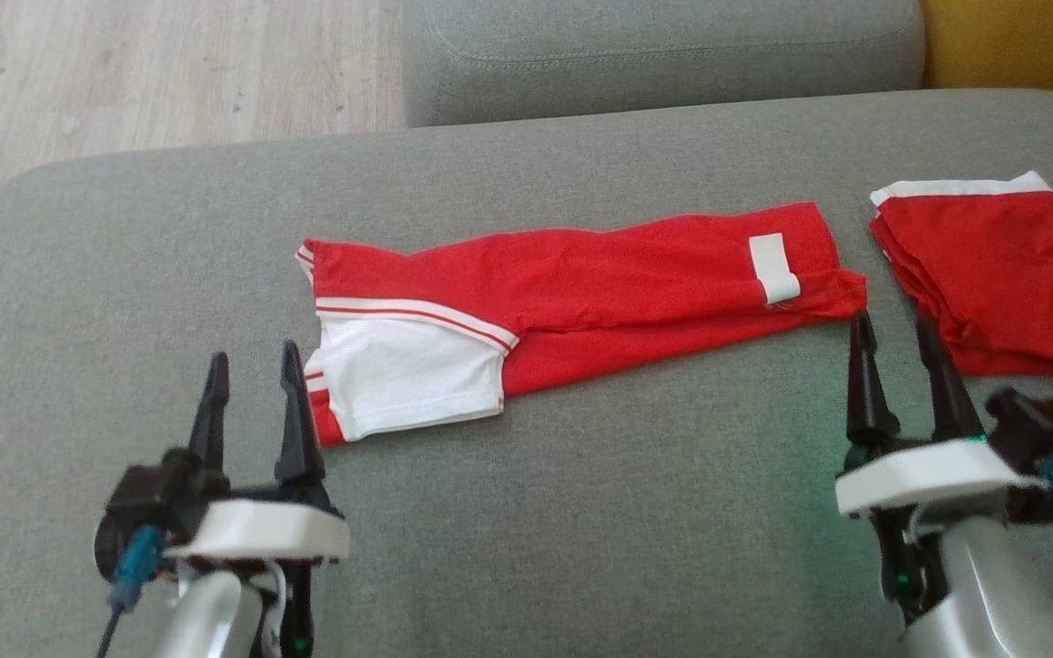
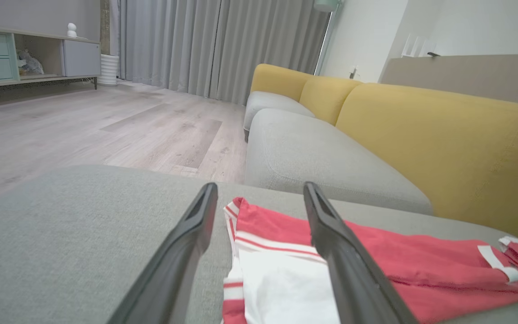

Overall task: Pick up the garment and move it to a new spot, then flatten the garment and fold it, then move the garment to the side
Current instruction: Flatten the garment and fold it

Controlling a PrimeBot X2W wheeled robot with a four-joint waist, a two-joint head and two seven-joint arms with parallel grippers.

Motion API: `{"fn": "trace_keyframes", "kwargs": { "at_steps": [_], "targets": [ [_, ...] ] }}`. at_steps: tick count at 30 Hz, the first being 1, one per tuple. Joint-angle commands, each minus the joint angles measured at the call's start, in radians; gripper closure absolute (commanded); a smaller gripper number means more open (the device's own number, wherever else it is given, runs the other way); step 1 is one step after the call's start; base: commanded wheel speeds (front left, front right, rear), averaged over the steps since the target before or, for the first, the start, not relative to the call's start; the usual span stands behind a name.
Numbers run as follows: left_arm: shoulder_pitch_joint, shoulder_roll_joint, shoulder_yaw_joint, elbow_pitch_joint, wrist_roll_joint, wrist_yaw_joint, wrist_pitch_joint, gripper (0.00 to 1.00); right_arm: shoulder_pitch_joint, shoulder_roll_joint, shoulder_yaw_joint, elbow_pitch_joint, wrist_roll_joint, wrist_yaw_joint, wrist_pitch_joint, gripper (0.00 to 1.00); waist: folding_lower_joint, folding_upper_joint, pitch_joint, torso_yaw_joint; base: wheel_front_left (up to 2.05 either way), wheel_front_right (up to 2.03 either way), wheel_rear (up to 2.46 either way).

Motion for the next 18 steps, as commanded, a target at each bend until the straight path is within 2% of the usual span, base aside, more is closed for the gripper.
{"fn": "trace_keyframes", "kwargs": {
  "at_steps": [1,5,12,18],
  "targets": [
    [-0.017,-0.002,0.061,-0.021,0.034,-0.017,-0.008,0.00,-0.025,-0.004,0.025,-0.057,0.019,-0.001,-0.009,0.00,0.0002,-0.0001,0.002,-0.001,0.00,0.00,0.00],
    [0.014,-0.046,0.110,-0.008,0.098,-0.062,-0.008,0.00,0.015,-0.003,0.041,-0.080,0.068,-0.001,-0.009,0.00,0.0002,-0.0001,0.007,-0.001,0.00,0.00,0.00],
    [0.000,-0.086,0.159,0.006,0.162,-0.117,-0.008,0.00,-0.005,-0.003,0.034,-0.091,0.065,-0.001,-0.009,0.00,0.0002,-0.0001,0.043,0.009,0.00,0.00,0.00],
    [-0.053,-0.113,0.175,0.032,0.205,-0.167,-0.008,0.00,-0.126,-0.003,-0.034,-0.020,-0.012,-0.001,-0.001,0.00,0.0002,-0.0001,0.119,0.041,0.00,0.00,0.00]
  ]
}}
